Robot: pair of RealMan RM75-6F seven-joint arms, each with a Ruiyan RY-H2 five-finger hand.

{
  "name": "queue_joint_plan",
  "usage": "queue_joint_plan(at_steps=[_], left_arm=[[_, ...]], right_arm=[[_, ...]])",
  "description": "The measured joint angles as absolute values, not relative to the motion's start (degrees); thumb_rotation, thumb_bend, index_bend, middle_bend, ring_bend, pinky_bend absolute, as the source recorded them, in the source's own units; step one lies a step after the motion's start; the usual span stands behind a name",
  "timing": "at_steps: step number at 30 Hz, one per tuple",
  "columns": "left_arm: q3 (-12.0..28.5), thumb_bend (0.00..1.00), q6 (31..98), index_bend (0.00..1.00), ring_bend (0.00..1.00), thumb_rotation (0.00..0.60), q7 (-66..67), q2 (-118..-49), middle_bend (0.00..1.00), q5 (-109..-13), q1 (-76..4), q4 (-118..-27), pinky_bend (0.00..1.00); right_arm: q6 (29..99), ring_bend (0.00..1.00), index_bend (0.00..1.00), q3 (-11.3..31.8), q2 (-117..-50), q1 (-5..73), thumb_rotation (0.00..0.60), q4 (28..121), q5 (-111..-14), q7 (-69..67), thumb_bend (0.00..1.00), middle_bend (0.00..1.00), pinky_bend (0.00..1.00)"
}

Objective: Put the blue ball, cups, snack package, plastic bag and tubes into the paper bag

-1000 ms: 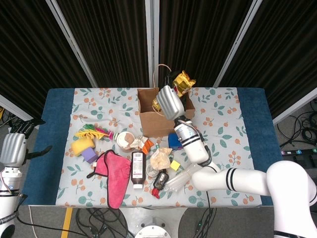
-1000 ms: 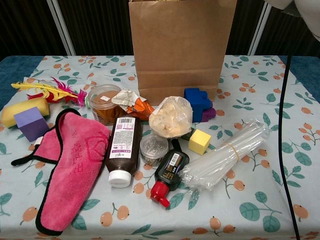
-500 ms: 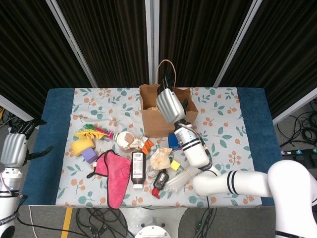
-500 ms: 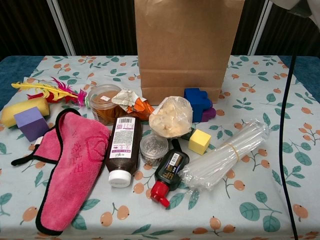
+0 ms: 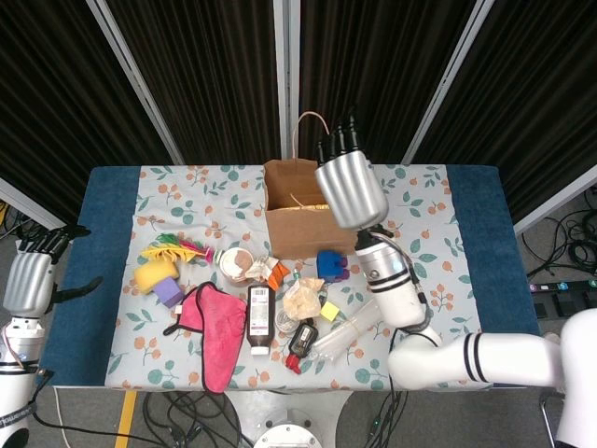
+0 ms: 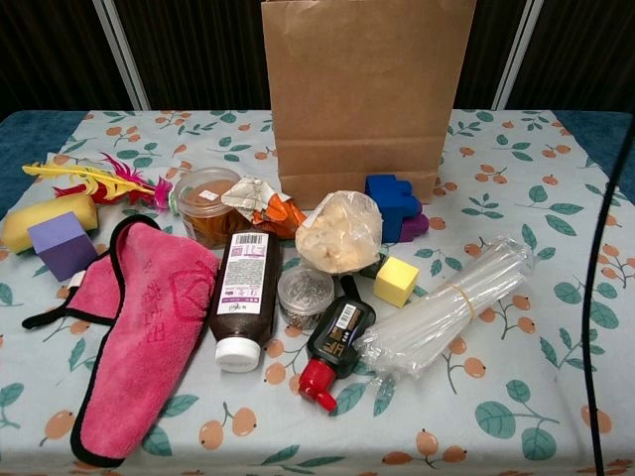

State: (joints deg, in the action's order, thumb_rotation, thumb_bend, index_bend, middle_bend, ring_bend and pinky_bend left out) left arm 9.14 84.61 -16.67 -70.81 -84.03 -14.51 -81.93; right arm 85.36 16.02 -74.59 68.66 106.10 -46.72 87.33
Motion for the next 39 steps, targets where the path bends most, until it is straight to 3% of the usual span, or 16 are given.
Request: queue_joint_plan(at_steps=[8, 16, 22, 26, 29, 34, 39], left_arm=[[8.52, 0.17, 84.48, 0.33, 0.27, 0.600, -14.61, -70.93, 0.36, -84.38, -14.37, -82.94, 0.34], [8.13, 0.17, 84.69, 0.33, 0.27, 0.600, -13.11, -71.13, 0.36, -84.72, -14.19, -83.33, 0.34], [8.62, 0.17, 85.07, 0.33, 0.27, 0.600, -13.65, -70.67, 0.36, -84.01, -13.85, -83.36, 0.34], [8.87, 0.17, 85.36, 0.33, 0.27, 0.600, -14.11, -70.31, 0.36, -83.68, -13.57, -83.10, 0.34], [8.87, 0.17, 85.36, 0.33, 0.27, 0.600, -14.34, -70.21, 0.36, -83.55, -13.43, -82.68, 0.34], [8.92, 0.17, 85.61, 0.33, 0.27, 0.600, -14.46, -70.52, 0.36, -83.68, -13.37, -81.26, 0.34], [9.32, 0.17, 86.27, 0.33, 0.27, 0.600, -15.05, -70.78, 0.36, -83.78, -13.34, -80.35, 0.34]], right_arm=[[89.17, 0.19, 0.30, 12.67, -62.33, 53.89, 0.600, 124.91, -54.05, 65.16, 0.00, 0.35, 0.18], [85.24, 0.20, 0.30, 3.53, -59.61, 41.21, 0.600, 127.80, -67.99, 32.82, 0.00, 0.36, 0.19], [75.69, 0.13, 0.25, -0.56, -68.24, 37.44, 0.600, 118.03, -76.26, 13.67, 0.00, 0.29, 0.20], [65.51, 0.03, 0.16, -0.62, -76.49, 38.21, 0.600, 108.52, -75.00, 12.04, 0.00, 0.21, 0.08], [59.67, 0.00, 0.14, 0.44, -82.66, 39.84, 0.600, 103.13, -71.34, 14.49, 0.00, 0.18, 0.05], [56.83, 0.00, 0.14, 3.47, -90.37, 42.45, 0.600, 96.78, -65.68, 19.79, 0.00, 0.16, 0.05], [57.60, 0.00, 0.14, 5.70, -94.15, 43.72, 0.600, 94.12, -67.08, 21.33, 0.00, 0.16, 0.04]])
